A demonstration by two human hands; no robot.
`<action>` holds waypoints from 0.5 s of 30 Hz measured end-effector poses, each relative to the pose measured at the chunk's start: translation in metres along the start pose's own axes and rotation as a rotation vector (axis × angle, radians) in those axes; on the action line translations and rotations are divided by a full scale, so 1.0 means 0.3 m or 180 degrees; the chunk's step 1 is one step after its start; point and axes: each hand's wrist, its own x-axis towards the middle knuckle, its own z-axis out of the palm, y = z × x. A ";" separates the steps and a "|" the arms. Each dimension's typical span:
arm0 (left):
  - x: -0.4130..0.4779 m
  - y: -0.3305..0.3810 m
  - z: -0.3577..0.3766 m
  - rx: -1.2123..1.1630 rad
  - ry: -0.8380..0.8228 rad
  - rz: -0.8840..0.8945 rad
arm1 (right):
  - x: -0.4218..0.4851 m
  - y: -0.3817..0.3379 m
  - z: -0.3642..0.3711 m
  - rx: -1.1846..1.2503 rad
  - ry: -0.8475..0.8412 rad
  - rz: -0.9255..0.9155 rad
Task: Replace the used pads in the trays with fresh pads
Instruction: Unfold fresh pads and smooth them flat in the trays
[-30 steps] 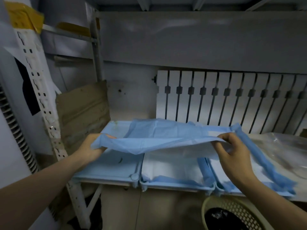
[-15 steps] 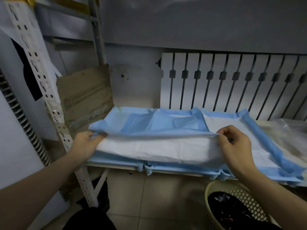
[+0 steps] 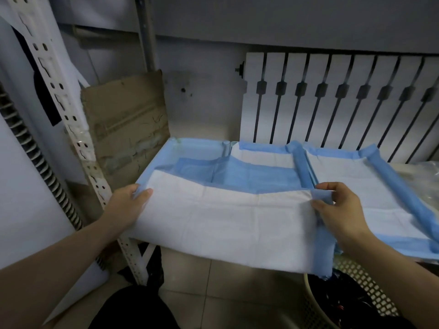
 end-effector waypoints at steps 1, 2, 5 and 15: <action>0.013 0.001 0.004 -0.0002 -0.0034 0.0033 | 0.010 0.002 0.003 -0.0016 0.0033 0.0015; 0.028 0.005 0.005 -0.0009 -0.0044 0.0037 | 0.024 0.003 0.006 -0.0026 0.0079 0.0007; 0.078 0.038 -0.006 -0.0086 0.0017 0.0082 | 0.072 -0.024 0.014 0.0076 0.0243 -0.0146; 0.338 0.162 0.122 -0.0642 0.0268 -0.0137 | 0.336 -0.112 0.119 -0.0041 0.0223 0.0523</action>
